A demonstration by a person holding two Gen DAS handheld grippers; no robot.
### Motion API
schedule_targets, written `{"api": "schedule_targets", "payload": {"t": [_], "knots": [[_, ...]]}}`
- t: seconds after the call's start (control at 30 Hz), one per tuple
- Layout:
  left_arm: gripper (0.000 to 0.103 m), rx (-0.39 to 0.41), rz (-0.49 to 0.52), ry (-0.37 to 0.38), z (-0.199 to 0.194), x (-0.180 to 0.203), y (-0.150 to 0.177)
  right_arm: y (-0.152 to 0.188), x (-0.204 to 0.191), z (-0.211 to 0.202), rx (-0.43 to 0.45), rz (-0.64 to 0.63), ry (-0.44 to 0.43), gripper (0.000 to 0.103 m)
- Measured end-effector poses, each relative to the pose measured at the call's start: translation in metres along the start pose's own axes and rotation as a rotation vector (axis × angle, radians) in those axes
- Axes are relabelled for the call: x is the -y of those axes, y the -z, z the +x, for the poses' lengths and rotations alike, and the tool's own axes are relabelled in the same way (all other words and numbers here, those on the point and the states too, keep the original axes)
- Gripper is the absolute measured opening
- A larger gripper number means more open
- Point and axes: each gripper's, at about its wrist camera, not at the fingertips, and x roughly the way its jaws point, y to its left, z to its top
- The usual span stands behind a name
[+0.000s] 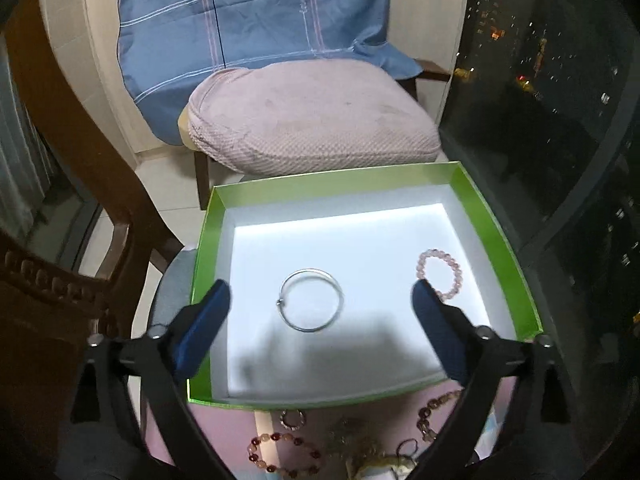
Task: Organize jewelry
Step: 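Lower the silver bangle into the green box and open the left tool, then move the left tool back over the remaining jewelry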
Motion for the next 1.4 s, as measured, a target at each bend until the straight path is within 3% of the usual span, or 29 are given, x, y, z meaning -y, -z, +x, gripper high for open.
{"api": "schedule_targets", "payload": {"t": [0.23, 0.57, 0.97, 1.07, 1.23, 1.4], "knots": [[0.097, 0.025, -0.074, 0.028, -0.031, -0.019, 0.026, 0.004, -0.005, 0.001, -0.013, -0.017, -0.001, 0.091], [0.097, 0.079, -0.033, 0.054, -0.091, -0.03, 0.085, 0.002, -0.001, -0.003, -0.013, -0.006, -0.007, 0.092], [0.098, 0.259, -0.063, 0.055, -0.14, -0.022, 0.097, -0.004, 0.0, -0.031, 0.007, -0.044, 0.016, 0.095], [0.098, 0.241, -0.079, 0.087, -0.131, -0.016, 0.092, -0.004, -0.001, -0.044, 0.023, -0.067, 0.032, 0.098], [0.099, 0.245, -0.007, 0.056, -0.123, 0.003, 0.095, 0.002, 0.01, -0.048, 0.004, -0.066, 0.063, 0.099], [0.099, 0.131, -0.005, 0.041, -0.1, -0.008, 0.096, 0.01, 0.017, -0.042, -0.042, -0.072, 0.08, 0.099]]}}
